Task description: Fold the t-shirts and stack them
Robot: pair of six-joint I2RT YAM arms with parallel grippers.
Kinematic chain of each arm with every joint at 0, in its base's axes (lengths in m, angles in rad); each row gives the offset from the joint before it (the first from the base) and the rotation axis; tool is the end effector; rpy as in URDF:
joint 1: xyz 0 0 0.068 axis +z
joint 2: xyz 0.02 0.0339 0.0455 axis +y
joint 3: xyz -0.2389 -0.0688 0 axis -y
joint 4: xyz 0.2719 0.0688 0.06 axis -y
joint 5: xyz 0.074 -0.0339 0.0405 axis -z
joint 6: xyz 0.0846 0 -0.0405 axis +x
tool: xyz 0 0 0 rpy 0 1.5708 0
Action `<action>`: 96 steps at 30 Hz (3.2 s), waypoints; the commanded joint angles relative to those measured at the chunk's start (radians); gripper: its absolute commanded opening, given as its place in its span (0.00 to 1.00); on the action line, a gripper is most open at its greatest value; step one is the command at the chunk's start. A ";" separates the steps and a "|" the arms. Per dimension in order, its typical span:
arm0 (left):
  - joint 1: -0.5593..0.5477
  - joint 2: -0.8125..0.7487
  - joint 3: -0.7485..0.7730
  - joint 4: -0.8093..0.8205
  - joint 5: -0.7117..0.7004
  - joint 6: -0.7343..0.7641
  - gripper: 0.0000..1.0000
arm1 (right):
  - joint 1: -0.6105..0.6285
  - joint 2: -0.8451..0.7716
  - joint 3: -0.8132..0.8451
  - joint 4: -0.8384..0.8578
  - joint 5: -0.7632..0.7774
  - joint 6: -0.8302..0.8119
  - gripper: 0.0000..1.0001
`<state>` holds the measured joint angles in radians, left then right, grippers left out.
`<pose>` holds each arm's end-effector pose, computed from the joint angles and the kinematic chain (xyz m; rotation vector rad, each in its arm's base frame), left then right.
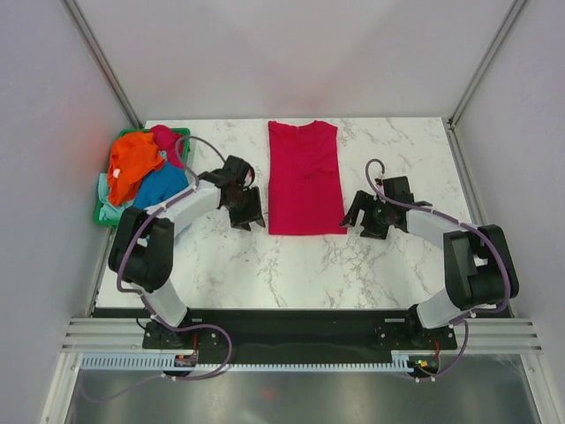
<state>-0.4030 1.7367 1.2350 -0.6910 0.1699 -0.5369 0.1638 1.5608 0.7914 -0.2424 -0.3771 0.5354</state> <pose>0.3484 -0.1641 0.1247 -0.1441 2.8415 -0.4625 0.3261 0.0855 0.0769 0.3468 2.6306 0.7354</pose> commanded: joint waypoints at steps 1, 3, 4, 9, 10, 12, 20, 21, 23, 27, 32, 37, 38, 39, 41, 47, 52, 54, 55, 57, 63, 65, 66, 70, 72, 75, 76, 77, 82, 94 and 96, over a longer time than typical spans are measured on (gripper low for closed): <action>-0.011 -0.062 -0.152 0.231 0.057 -0.075 0.55 | 0.014 -0.019 -0.067 0.138 -0.049 0.027 0.88; -0.023 -0.051 -0.205 0.292 0.086 -0.093 0.55 | 0.019 0.008 -0.086 0.182 -0.062 0.038 0.85; -0.025 -0.046 -0.218 0.309 0.091 -0.100 0.55 | 0.022 0.019 -0.086 0.192 -0.069 0.046 0.84; -0.034 -0.042 -0.282 0.410 0.105 -0.129 0.56 | 0.036 0.061 -0.083 0.224 -0.068 0.049 0.74; -0.033 -0.043 -0.285 0.433 0.105 -0.133 0.56 | 0.036 0.064 -0.084 0.226 -0.065 0.049 0.73; -0.033 -0.052 -0.301 0.458 0.105 -0.153 0.56 | 0.036 0.082 -0.081 0.232 -0.063 0.048 0.70; -0.049 -0.167 -0.351 0.479 0.085 -0.186 0.56 | 0.036 0.125 -0.089 0.261 -0.063 0.034 0.68; -0.048 -0.173 -0.351 0.475 0.092 -0.189 0.54 | 0.036 0.136 -0.090 0.264 -0.066 0.034 0.68; -0.051 -0.210 -0.361 0.473 0.105 -0.204 0.53 | 0.036 0.143 -0.087 0.265 -0.072 0.032 0.67; -0.062 -0.224 -0.359 0.479 0.070 -0.202 0.56 | 0.036 0.150 -0.086 0.265 -0.074 0.021 0.67; -0.062 -0.125 -0.336 0.493 0.075 -0.198 0.56 | 0.036 0.160 -0.078 0.262 -0.085 0.018 0.65; -0.063 -0.048 -0.330 0.518 0.059 -0.204 0.56 | 0.036 0.151 -0.089 0.256 -0.085 0.011 0.63; -0.063 -0.040 -0.331 0.521 0.053 -0.202 0.56 | 0.034 0.150 -0.090 0.256 -0.086 0.009 0.63; -0.065 -0.034 -0.336 0.525 0.045 -0.207 0.56 | 0.036 0.150 -0.092 0.256 -0.086 0.009 0.62; -0.063 -0.023 -0.348 0.554 0.049 -0.210 0.54 | 0.036 0.151 -0.098 0.258 -0.086 0.006 0.62; -0.077 -0.005 -0.374 0.585 0.023 -0.222 0.48 | 0.036 0.154 -0.100 0.258 -0.088 0.002 0.61; -0.077 0.023 -0.379 0.608 0.019 -0.222 0.39 | 0.034 0.163 -0.103 0.261 -0.089 -0.002 0.55; -0.077 0.035 -0.382 0.616 -0.001 -0.221 0.18 | 0.034 0.163 -0.109 0.267 -0.092 -0.002 0.49; -0.077 0.034 -0.385 0.630 -0.007 -0.216 0.12 | 0.036 0.166 -0.110 0.268 -0.095 -0.002 0.48; -0.076 0.030 -0.404 0.657 -0.030 -0.209 0.02 | 0.036 0.166 -0.113 0.275 -0.100 -0.002 0.41; -0.080 -0.035 -0.422 0.657 -0.026 -0.195 0.02 | 0.034 0.122 -0.135 0.278 -0.106 0.008 0.04; -0.094 -0.101 -0.430 0.619 -0.032 -0.193 0.02 | 0.036 0.079 -0.149 0.273 -0.115 0.023 0.00; -0.109 -0.152 -0.439 0.602 -0.036 -0.195 0.02 | 0.036 0.062 -0.159 0.270 -0.118 0.028 0.00; -0.169 -0.306 -0.479 0.530 -0.049 -0.222 0.02 | 0.036 -0.088 -0.196 0.214 -0.131 0.052 0.00; -0.218 -0.373 -0.486 0.461 -0.058 -0.251 0.02 | 0.036 -0.152 -0.213 0.174 -0.131 0.060 0.00; -0.296 -0.515 -0.496 0.368 -0.089 -0.299 0.02 | 0.036 -0.304 -0.227 0.054 -0.118 0.078 0.00; -0.312 -0.546 -0.477 0.332 -0.093 -0.310 0.02 | 0.036 -0.388 -0.225 -0.013 -0.114 0.086 0.00; -0.322 -0.612 -0.461 0.279 -0.113 -0.320 0.02 | 0.034 -0.431 -0.224 -0.043 -0.114 0.096 0.00; -0.352 -0.741 -0.340 0.085 -0.141 -0.351 0.02 | 0.037 -0.636 -0.126 -0.216 -0.088 0.144 0.00; -0.243 -0.553 -0.075 -0.025 -0.195 -0.219 0.02 | 0.037 -0.392 0.212 -0.265 -0.026 0.075 0.00; -0.209 -0.517 -0.045 -0.024 -0.178 -0.204 0.02 | 0.037 -0.349 0.264 -0.261 -0.011 0.063 0.00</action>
<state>-0.6556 1.1835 1.1263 -0.6724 0.0071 -0.8043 0.2062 1.1664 0.9619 -0.4953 -0.4603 0.6365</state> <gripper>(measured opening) 0.039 0.012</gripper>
